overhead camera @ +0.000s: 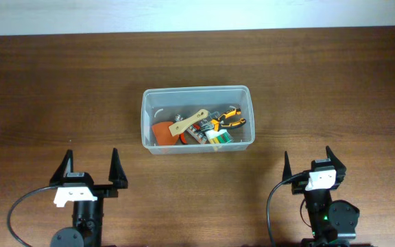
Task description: Pack container
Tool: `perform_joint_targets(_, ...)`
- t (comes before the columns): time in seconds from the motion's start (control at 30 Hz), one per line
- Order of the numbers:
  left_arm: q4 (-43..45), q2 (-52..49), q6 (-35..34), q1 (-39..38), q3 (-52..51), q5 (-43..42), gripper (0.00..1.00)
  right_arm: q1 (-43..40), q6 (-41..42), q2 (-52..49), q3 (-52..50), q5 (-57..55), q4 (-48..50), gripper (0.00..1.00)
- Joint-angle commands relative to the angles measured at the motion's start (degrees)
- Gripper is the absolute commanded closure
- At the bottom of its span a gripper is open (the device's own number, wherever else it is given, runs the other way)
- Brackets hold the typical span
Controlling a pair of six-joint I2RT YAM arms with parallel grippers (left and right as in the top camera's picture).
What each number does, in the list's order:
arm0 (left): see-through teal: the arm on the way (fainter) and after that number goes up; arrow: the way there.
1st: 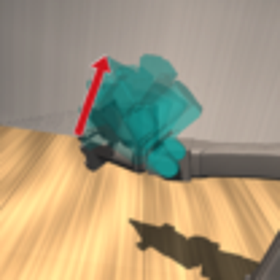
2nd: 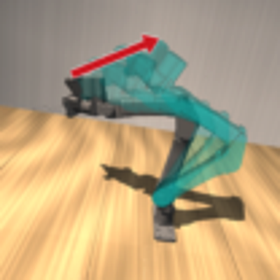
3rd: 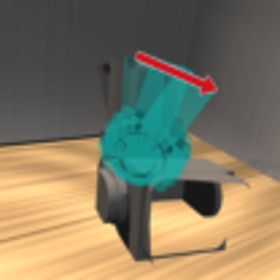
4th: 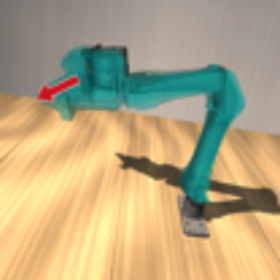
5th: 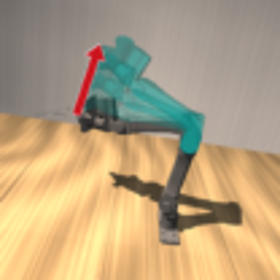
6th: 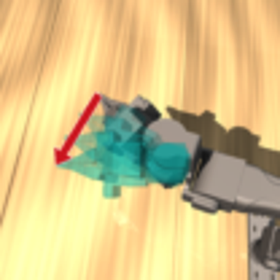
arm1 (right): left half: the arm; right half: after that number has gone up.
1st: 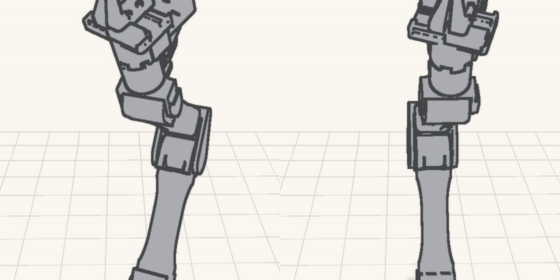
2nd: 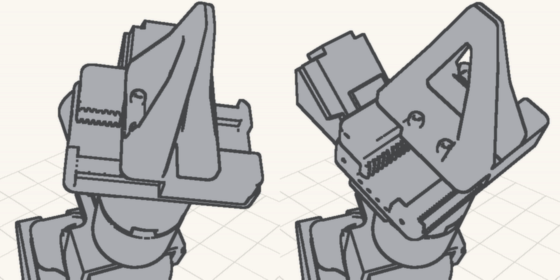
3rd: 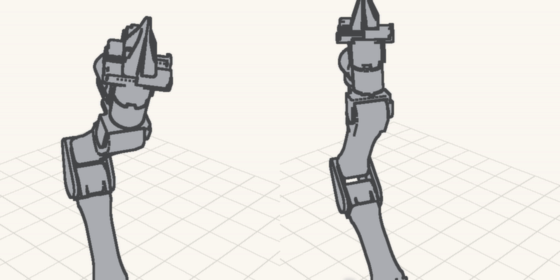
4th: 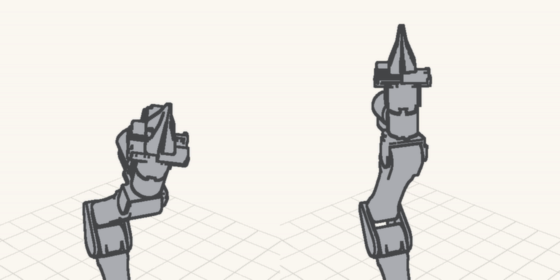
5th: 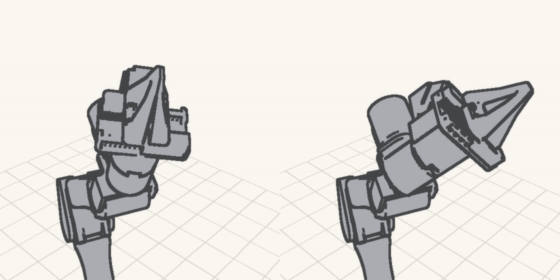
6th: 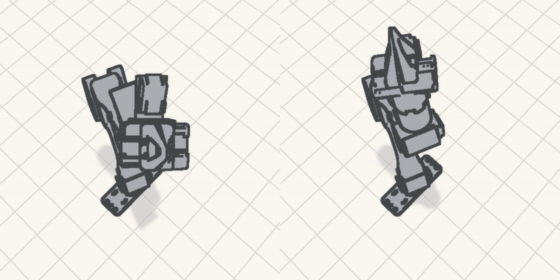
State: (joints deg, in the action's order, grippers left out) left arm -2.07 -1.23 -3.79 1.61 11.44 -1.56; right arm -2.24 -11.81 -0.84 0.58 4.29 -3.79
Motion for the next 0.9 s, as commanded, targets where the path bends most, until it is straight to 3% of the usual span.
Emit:
perform_joint_targets(0.0,4.3,1.0,-0.7,-0.2,-2.6,-0.2,0.01,0.3,0.2,0.6,-0.3,-0.5,-0.3,0.01)
perform_joint_targets(0.57,24.6,1.0,-0.7,-0.2,-10.2,-0.2,0.01,0.3,0.2,0.6,-0.3,-0.5,-0.3,0.01)
perform_joint_targets(0.87,25.9,1.0,-0.7,-0.2,-10.9,-0.2,0.01,0.3,0.2,0.6,-0.3,-0.5,-0.3,0.01)
